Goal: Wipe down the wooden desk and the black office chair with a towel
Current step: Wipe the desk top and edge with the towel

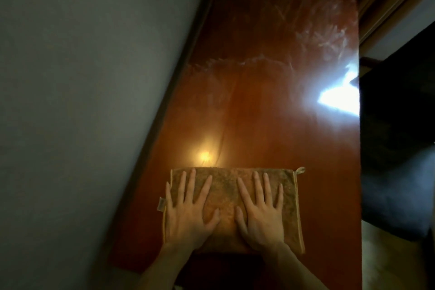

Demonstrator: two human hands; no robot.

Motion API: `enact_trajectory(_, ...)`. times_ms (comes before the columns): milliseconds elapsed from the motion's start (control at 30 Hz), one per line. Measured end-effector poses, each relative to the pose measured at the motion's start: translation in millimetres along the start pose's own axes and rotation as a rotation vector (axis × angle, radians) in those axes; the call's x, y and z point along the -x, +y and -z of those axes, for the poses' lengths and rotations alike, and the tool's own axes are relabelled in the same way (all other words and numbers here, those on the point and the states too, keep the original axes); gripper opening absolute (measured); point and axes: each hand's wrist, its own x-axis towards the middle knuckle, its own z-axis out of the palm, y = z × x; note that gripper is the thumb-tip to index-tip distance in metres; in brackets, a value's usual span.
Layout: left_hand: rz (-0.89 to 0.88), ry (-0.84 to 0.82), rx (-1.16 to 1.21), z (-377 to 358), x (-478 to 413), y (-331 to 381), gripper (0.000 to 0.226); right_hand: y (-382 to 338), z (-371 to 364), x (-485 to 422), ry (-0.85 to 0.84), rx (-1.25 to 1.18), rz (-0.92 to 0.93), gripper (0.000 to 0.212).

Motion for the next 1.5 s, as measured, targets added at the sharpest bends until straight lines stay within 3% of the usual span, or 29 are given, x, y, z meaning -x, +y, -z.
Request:
enact_trajectory(733,0.005,0.065,0.000,28,-116,-65,0.086,-33,10,-114,0.092,-0.067,-0.092,0.070)
enact_trajectory(1500,-0.178,0.114,0.026,48,-300,-97,0.084,-20,20,-259,0.205,-0.096,-0.216,0.069)
